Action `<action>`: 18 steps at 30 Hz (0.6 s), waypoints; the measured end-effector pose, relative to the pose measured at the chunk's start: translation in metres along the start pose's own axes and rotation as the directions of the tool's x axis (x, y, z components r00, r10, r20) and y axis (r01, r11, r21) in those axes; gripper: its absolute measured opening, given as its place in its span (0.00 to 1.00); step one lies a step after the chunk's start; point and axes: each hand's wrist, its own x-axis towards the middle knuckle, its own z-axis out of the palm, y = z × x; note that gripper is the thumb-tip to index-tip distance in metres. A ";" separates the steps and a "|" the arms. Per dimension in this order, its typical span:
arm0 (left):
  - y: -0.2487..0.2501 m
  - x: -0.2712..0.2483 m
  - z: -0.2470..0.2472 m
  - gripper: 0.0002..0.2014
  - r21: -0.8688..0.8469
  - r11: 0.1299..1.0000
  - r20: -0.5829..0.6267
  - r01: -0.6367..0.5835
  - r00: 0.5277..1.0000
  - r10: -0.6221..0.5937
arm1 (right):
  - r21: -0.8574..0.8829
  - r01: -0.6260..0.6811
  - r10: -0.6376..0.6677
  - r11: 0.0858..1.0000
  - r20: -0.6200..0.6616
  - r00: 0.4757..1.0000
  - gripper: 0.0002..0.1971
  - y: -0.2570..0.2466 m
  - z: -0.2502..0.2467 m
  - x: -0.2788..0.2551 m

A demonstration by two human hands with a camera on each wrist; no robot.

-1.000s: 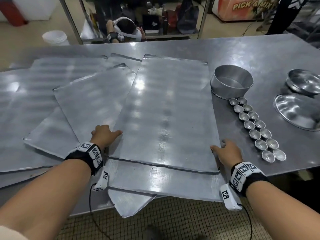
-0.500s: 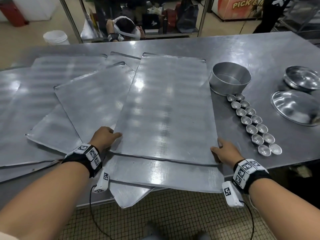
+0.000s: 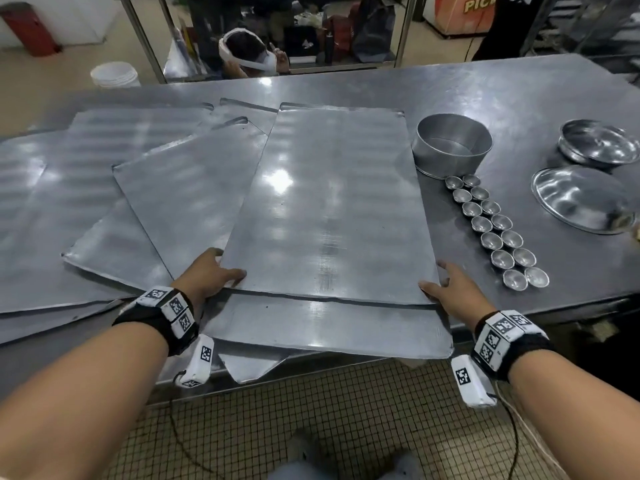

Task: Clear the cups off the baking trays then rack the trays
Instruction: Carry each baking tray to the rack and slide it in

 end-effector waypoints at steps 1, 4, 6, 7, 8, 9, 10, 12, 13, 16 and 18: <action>0.000 -0.006 -0.001 0.25 -0.020 1.000 0.000 -0.023 1.000 0.023 | 0.021 0.005 -0.005 1.000 0.010 1.000 0.33 0.002 -0.001 -0.001; -0.002 -0.025 -0.003 0.29 0.014 0.999 0.011 -0.043 0.999 0.043 | 0.053 0.003 -0.004 0.999 0.026 1.000 0.30 0.010 -0.008 -0.006; -0.003 -0.039 0.002 0.32 0.077 0.996 -0.010 -0.042 0.999 0.043 | 0.059 0.007 -0.009 0.998 0.037 0.999 0.28 0.015 -0.015 -0.011; -0.003 -0.047 0.005 0.33 0.097 0.994 -0.020 -0.041 0.999 0.043 | 0.049 0.013 -0.015 0.999 0.044 0.999 0.26 0.017 -0.019 -0.014; -0.006 -0.053 0.009 0.35 0.112 0.993 -0.021 -0.032 0.999 0.035 | 0.040 0.015 -0.018 0.999 0.057 0.998 0.25 0.020 -0.023 -0.017; -0.008 -0.060 0.013 0.36 0.127 0.992 -0.019 -0.022 1.000 0.025 | 0.040 0.015 -0.018 0.999 0.072 0.997 0.24 0.025 -0.028 -0.018; -0.012 -0.065 0.017 0.37 0.139 0.990 -0.018 -0.010 1.000 0.013 | 0.050 0.014 -0.018 0.999 0.092 0.996 0.24 0.028 -0.032 -0.020; -0.018 -0.079 0.025 0.39 0.152 0.988 -0.013 0.014 1.000 -0.012 | 0.087 0.005 -0.017 0.996 0.140 0.990 0.24 0.039 -0.040 -0.021; -0.018 -0.087 0.030 0.40 0.165 0.986 -0.015 0.018 1.000 -0.016 | 0.105 0.001 -0.018 0.994 0.158 0.987 0.25 0.042 -0.045 -0.021; -0.017 -0.113 0.041 0.41 0.197 0.979 -0.043 0.047 0.998 -0.039 | 0.112 0.025 -0.047 0.993 0.196 0.979 0.24 0.046 -0.058 -0.024; -0.013 -0.130 0.047 0.42 0.204 0.976 -0.059 0.074 0.996 -0.063 | 0.091 0.051 -0.069 0.995 0.208 0.976 0.20 0.047 -0.066 -0.025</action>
